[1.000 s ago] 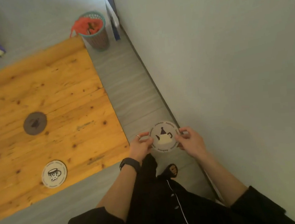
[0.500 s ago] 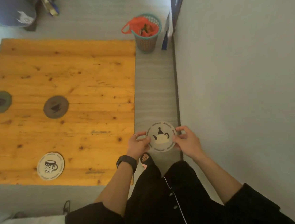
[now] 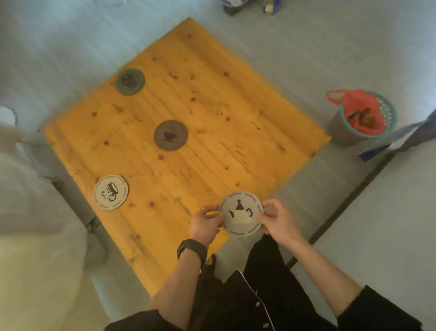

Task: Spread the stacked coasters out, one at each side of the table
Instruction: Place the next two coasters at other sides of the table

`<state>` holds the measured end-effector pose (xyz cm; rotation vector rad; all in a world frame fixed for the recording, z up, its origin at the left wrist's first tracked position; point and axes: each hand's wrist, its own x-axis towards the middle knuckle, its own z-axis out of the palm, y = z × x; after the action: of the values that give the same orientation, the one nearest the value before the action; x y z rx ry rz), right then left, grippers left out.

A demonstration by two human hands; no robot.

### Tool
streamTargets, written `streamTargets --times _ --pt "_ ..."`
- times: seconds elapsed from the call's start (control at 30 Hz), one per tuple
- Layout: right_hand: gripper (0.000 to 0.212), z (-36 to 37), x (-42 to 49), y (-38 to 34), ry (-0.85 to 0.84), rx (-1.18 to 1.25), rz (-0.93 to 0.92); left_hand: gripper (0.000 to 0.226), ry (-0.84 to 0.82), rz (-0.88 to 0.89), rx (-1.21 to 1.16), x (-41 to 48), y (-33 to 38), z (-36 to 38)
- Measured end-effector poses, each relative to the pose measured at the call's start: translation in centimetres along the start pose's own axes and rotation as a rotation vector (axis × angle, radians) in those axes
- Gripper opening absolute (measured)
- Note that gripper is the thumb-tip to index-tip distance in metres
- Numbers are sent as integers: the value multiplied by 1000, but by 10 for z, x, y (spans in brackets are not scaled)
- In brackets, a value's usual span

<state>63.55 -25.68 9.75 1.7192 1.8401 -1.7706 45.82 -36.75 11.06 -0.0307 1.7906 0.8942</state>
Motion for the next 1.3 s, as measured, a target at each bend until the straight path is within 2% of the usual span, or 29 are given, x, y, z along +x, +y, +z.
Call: streamTargets --times 0.1,0.27,0.37,0.53,0.7,0.87,1.3 --pt "20 -17 43 -26 -133 -157 -74 31 167 -21 -46 4 4 13" --pt "20 -26 96 -64 -266 -393 -189 36 409 -93 -169 15 6 31" --pt "18 -22 120 -76 -328 -507 -213 34 504 -129 -149 28 8 40" --pt "14 -12 158 -73 -334 -613 -257 27 560 -202 -113 55 3 52" --pt "13 -3 177 -56 -309 -666 -250 18 647 -238 193 79 -11 57" --pt "11 2 181 -40 -247 -730 -294 17 725 -214 192 92 -23 66" --pt "13 4 190 -34 -219 -809 -316 21 738 -233 224 92 -21 74"
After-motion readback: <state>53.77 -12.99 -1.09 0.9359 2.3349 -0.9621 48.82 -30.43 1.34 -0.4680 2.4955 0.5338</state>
